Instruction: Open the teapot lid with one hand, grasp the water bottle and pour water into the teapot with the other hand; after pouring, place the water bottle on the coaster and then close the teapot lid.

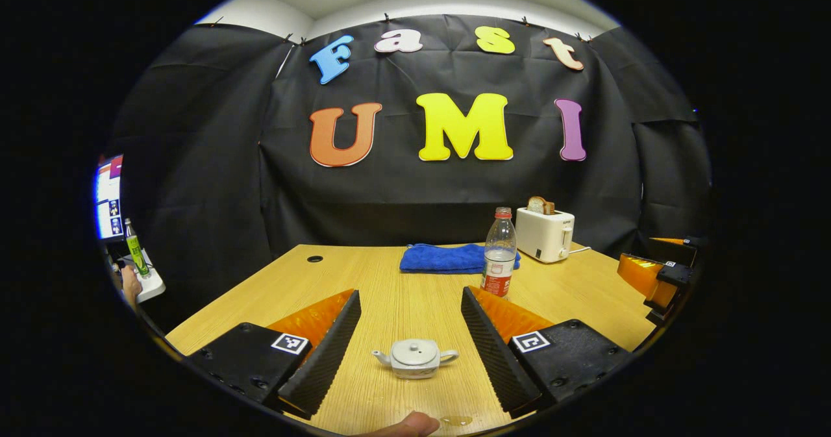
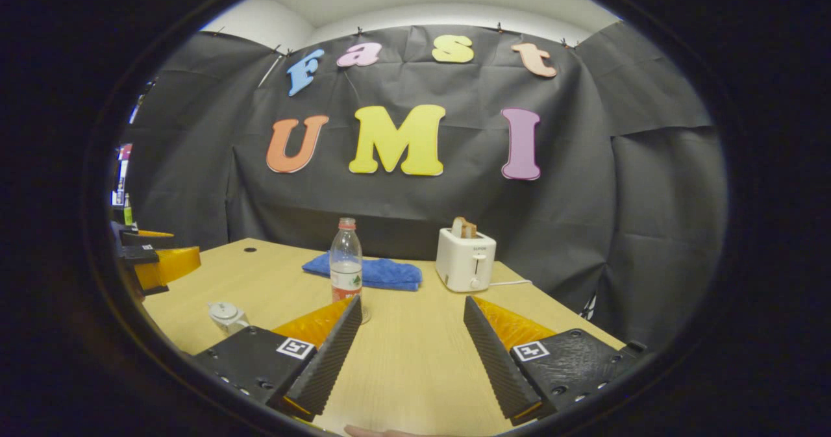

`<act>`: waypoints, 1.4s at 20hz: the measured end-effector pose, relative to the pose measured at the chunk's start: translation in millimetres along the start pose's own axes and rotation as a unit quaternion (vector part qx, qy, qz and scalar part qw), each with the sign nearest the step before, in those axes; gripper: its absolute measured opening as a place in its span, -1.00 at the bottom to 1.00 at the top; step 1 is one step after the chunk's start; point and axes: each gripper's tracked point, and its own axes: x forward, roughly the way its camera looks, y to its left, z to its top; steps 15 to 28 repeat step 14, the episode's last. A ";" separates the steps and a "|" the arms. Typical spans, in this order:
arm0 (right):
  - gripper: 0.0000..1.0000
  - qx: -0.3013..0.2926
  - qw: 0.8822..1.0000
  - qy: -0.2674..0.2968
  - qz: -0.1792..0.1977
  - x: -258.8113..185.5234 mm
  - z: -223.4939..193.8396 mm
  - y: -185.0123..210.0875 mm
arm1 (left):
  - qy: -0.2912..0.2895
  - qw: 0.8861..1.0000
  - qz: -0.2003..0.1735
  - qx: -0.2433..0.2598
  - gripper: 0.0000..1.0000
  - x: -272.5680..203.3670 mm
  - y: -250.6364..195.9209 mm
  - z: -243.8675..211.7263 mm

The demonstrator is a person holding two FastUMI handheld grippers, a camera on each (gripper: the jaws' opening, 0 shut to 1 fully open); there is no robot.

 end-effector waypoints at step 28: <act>0.90 0.011 0.999 0.030 0.003 21.2 -18.0 -6.1 | -0.016 0.999 -0.010 0.038 0.95 1.9 -21.4 1.4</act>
